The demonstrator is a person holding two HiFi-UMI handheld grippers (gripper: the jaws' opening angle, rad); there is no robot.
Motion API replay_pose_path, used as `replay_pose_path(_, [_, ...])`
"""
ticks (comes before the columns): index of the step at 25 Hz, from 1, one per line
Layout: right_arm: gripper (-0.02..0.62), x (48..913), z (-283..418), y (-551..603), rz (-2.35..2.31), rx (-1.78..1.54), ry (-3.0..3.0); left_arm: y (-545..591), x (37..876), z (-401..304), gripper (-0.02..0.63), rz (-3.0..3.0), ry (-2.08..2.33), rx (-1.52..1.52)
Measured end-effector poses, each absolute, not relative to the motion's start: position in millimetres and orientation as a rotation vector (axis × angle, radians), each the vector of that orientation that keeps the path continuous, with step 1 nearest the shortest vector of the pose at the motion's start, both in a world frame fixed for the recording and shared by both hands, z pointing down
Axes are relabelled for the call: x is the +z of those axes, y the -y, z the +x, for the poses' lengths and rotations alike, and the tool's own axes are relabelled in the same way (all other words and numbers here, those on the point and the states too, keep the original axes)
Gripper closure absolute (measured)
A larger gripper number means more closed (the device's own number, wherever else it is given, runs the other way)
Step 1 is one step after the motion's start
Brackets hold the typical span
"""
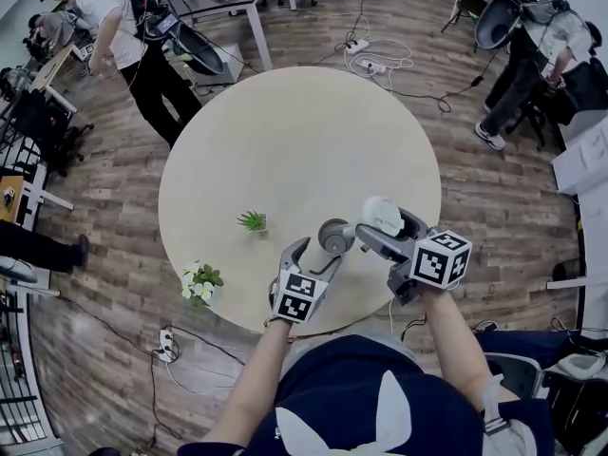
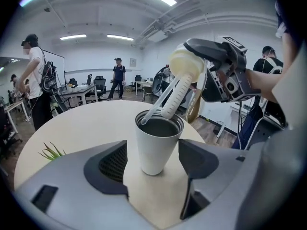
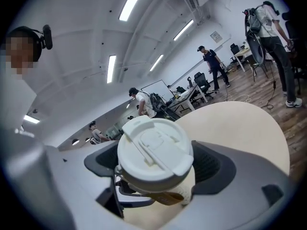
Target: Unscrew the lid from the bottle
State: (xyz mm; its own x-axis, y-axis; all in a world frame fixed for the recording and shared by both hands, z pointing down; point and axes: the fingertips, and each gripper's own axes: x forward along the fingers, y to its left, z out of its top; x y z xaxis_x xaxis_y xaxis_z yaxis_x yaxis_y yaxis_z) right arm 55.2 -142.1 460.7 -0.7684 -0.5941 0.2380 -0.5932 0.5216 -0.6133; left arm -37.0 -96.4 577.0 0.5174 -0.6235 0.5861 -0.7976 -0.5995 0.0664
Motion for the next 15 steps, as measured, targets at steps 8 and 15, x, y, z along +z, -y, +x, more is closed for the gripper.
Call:
replay_pose_path(8, [0.140,450,81,139,-1.131,-1.127,-2.565,87,551,-43,0.282,2.436,1.260,0.645])
replay_pose_path(15, [0.140,440,86,130,-1.134,-1.088,-2.537,79,532,-45,0.533,2.443,1.308,0.595])
